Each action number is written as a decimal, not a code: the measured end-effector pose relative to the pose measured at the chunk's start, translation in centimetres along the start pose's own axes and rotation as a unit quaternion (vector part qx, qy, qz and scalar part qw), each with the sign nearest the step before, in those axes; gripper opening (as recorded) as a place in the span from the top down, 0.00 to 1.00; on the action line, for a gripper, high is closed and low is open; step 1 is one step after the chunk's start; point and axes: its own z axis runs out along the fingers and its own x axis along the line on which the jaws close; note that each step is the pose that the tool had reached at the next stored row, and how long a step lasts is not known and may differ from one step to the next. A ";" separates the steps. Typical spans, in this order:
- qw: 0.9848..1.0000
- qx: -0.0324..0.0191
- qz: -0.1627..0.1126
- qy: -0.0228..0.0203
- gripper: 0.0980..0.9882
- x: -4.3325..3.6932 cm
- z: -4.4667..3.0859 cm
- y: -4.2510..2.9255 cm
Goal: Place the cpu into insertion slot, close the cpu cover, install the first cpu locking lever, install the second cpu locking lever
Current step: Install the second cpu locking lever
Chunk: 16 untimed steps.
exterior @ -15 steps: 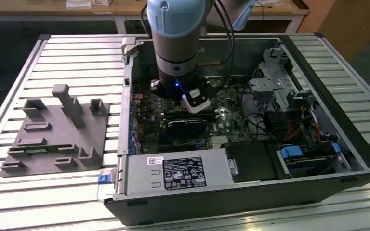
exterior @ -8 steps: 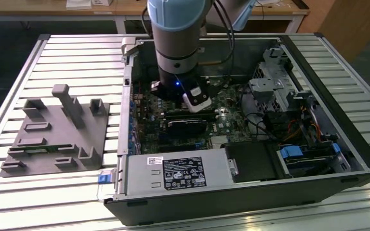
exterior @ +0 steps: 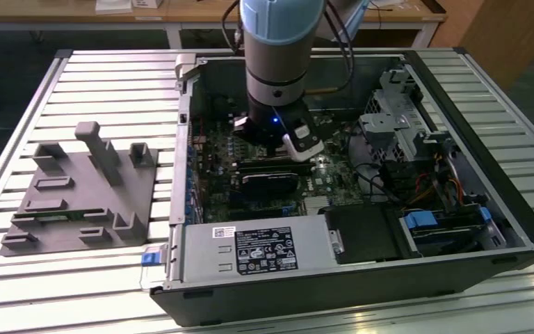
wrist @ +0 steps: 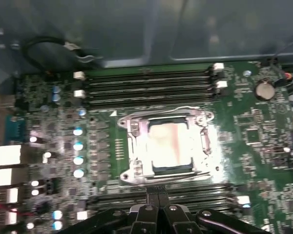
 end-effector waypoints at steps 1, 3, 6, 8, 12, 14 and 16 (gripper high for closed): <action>1.000 0.000 0.000 0.000 0.99 -0.30 0.01 0.02; 1.000 0.001 0.000 0.001 0.99 -0.90 0.05 0.08; 1.000 0.004 0.001 0.003 0.99 -1.62 0.10 0.17; 1.000 0.009 0.001 0.002 0.99 -1.90 0.15 0.28; 1.000 0.017 0.000 0.002 0.99 -2.07 0.31 0.82; 1.000 0.018 0.000 0.002 0.99 -2.03 0.40 1.14; 1.000 0.017 0.000 0.002 0.99 -2.00 0.51 1.51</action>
